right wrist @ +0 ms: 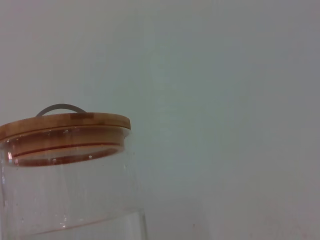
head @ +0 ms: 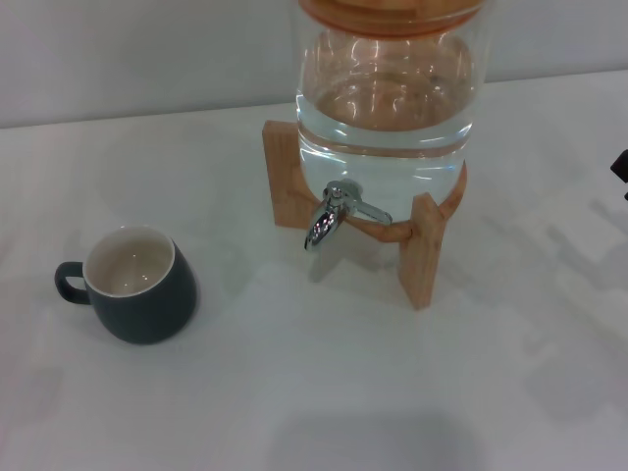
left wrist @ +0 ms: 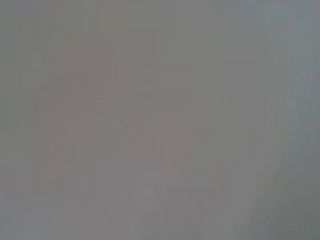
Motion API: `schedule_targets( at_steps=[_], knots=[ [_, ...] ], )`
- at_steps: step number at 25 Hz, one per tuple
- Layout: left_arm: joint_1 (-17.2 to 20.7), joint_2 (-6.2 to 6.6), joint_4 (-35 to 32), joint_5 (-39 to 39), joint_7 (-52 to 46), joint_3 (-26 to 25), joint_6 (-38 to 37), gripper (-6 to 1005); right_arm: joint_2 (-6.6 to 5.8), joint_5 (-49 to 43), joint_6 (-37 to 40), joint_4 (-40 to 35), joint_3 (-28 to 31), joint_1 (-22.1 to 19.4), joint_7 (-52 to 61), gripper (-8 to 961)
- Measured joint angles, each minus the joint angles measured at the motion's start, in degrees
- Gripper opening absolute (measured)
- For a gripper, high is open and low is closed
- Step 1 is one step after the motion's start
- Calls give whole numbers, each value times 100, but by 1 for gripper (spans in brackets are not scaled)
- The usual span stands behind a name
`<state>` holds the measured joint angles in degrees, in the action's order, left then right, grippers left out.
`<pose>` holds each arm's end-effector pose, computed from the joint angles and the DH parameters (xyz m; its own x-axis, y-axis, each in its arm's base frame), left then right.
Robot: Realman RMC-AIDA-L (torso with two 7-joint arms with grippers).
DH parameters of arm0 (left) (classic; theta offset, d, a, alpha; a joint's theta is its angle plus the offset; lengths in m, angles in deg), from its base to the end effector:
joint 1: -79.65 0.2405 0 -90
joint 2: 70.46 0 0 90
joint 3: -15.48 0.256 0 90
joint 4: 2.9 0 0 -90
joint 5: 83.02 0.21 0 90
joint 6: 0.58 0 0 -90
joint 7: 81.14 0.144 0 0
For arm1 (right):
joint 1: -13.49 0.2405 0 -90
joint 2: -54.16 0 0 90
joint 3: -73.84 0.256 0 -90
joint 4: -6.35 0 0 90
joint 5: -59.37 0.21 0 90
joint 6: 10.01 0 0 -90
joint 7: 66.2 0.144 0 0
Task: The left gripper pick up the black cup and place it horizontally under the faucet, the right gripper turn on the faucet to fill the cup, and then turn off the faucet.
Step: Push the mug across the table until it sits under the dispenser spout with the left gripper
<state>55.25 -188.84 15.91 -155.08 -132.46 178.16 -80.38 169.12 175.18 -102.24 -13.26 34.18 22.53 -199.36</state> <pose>-0.3778 0.3014 0.0706 0.4880 -0.0134 0.8727 0.8582 -0.1751 -0.4826 0.3608 0.2409 0.0742 0.5547 0.1100 -0.8247 -0.7158 -0.4421 -0.5405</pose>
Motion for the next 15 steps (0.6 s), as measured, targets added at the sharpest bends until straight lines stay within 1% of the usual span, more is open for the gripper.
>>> schedule_targets(
  at_steps=[15],
  knots=[
    [13, -1, 0, 28, -32, 11, -1, 741, -2, -1, -68, 1, -23, -17, 49, 825]
  ],
)
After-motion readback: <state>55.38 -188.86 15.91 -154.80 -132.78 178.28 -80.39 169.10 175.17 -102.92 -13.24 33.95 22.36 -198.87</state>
